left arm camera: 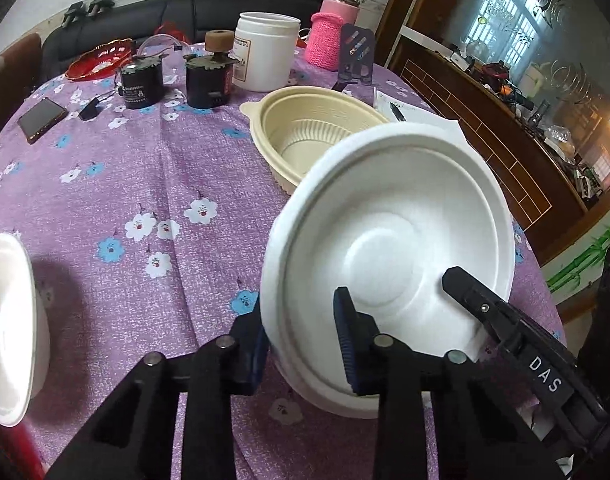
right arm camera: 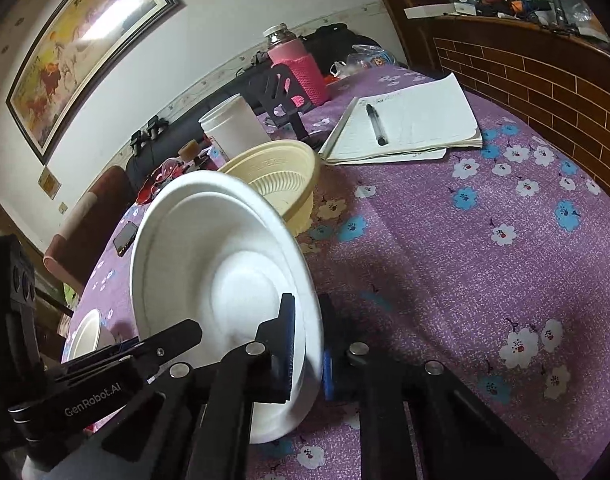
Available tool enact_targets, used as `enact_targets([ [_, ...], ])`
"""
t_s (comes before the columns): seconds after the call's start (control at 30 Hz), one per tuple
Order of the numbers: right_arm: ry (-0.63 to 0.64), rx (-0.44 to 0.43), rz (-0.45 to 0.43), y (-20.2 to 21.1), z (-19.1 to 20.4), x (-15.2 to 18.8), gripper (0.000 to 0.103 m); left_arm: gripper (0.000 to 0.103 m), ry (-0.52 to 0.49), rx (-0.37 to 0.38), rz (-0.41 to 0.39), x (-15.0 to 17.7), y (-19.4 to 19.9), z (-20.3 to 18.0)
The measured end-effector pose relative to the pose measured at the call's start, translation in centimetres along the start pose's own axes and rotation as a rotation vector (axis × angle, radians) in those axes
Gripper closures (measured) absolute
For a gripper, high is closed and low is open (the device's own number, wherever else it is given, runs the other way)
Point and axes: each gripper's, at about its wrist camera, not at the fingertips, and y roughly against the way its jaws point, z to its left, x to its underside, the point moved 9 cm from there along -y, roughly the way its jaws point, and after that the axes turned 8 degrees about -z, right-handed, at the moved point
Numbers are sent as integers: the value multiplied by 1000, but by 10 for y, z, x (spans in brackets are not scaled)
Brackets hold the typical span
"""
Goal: Organize plates and bowls
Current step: 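Carry the white bowl with both tools and lower it onto the red plates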
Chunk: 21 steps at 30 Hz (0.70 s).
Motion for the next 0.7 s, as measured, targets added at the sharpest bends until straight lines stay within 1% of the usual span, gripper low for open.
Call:
enact_targets([
  [0.03,-4,-7,-1,1,0,0,92,85,5,-2,-1,0,1,2],
  [0.1,-10,-18,-5,2,1,-1,92,91,25,-1,-2,0,6,8],
  [0.23,4,-62,1,5,12,1,92,93,55,8,-21,1,19,16],
  [0.37,39,-113,0,8,28,4,92,92,71,1,-64,6,42,25],
  [0.53,76,-156,14,10,47,15,92,92,98,-3,-84,16,63,38],
  [0.7,121,-192,13,23,75,25,91,92,143,-6,-93,31,82,58],
])
